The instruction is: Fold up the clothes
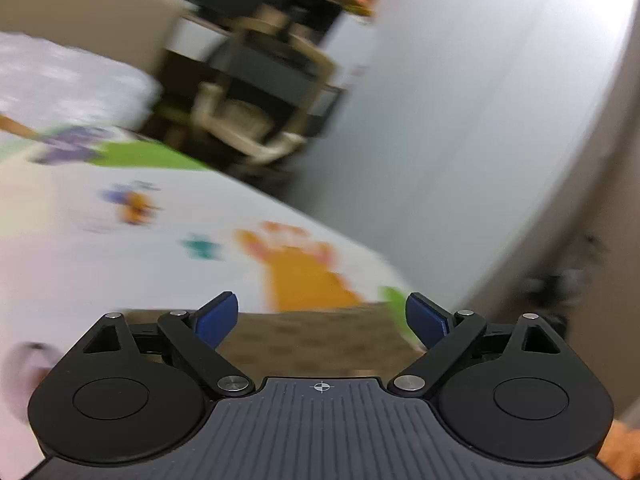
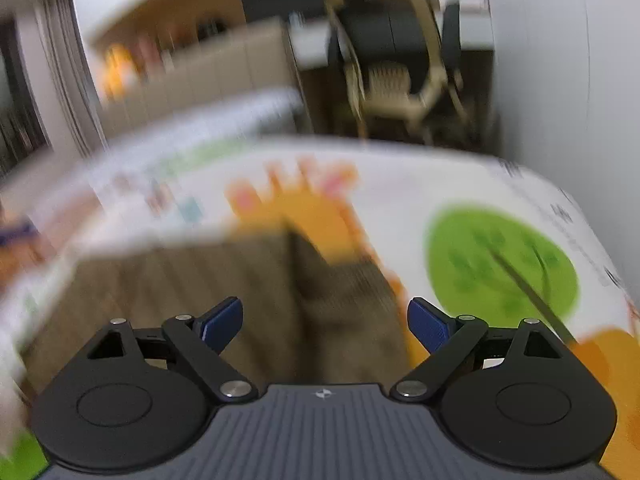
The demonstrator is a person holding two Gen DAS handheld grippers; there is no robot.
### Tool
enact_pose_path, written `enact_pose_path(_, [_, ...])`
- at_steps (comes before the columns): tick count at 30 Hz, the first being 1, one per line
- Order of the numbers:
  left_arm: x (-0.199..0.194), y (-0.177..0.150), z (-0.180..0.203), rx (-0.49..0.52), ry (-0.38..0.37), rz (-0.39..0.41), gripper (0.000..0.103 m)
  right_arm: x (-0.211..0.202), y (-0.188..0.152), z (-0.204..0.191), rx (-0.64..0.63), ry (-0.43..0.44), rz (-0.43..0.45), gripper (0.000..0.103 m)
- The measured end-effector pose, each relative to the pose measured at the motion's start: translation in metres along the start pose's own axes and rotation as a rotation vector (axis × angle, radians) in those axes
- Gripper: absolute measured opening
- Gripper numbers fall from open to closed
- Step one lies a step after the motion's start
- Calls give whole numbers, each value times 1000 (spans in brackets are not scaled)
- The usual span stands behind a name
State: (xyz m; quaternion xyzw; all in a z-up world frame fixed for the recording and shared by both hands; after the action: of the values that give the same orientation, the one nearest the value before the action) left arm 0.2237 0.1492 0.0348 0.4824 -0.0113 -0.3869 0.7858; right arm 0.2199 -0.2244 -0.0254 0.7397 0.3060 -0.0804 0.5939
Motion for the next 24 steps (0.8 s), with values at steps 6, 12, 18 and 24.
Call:
enact_pose_path(6, [71, -65, -5, 59, 145, -184, 95, 9, 30, -64, 6, 173, 124, 103])
enact_pose_path(12, [77, -98, 4, 275, 308, -159, 97, 82, -12, -93, 53, 137, -106, 103])
enact_pose_path(18, [81, -99, 1, 258, 303, -160, 99, 77, -24, -104, -30, 87, -172, 103])
enact_pose_path(24, [75, -104, 0, 256, 290, -147, 101, 37, -38, -92, -189, -112, -82, 103])
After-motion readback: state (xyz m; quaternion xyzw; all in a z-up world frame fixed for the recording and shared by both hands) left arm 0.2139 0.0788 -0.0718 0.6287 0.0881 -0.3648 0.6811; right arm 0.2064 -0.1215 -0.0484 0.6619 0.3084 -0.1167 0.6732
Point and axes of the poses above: each gripper's, at about its wrist camera, not at the fingertips, and x roughly the way its jaws point, z to its right, y to its top, the point moved 4 cm from there along x, roughly the way its jaws point, and after that the axes turned 2 degrees about z, right-handed, at the moved point
